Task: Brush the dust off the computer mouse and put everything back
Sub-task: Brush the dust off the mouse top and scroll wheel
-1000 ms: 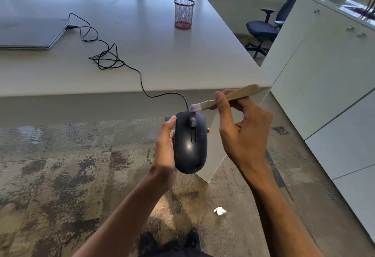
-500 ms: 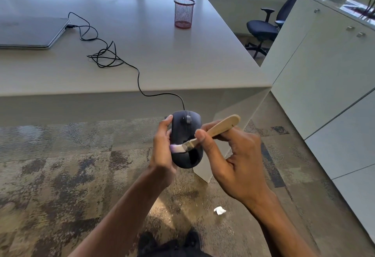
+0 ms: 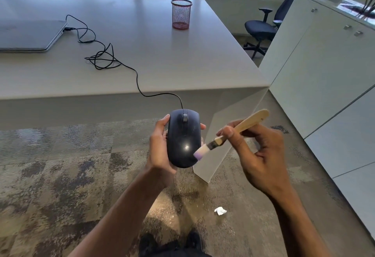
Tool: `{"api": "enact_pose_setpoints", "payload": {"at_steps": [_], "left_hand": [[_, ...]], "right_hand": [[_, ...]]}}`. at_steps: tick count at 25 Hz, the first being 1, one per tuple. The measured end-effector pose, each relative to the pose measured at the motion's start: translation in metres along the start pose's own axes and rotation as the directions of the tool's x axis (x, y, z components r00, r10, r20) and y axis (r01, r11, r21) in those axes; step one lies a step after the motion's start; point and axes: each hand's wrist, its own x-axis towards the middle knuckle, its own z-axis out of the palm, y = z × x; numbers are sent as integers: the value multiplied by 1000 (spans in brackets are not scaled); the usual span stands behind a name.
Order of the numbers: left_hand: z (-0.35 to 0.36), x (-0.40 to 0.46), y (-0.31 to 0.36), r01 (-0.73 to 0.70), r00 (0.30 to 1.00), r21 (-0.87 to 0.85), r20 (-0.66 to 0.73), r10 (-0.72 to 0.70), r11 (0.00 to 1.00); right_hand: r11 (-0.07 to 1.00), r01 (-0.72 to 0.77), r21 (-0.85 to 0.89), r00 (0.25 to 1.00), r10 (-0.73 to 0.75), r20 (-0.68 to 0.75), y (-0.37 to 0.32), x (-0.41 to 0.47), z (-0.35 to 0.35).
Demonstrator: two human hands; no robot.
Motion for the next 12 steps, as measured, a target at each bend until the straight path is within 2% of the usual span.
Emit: {"api": "enact_pose_setpoints", "payload": {"at_steps": [4,8,10,12], "left_hand": [[4,-6,-1,72,996,-69,48,-69,995],[5,-7,-1,33,995,-30,100,-30,999],[5,-8,-1,44,996,-30,78,-42,999],[5,-9,-2,75,996,-47,42,-73,996]], "right_hand": [[997,-80,21,990,82,-113,11,14,-2],[996,-83,30,967,88,-239,13,25,3],[987,-58,153,979,86,-184,13,24,2],[955,-81,285,996,87,-8,14,21,1]]}}
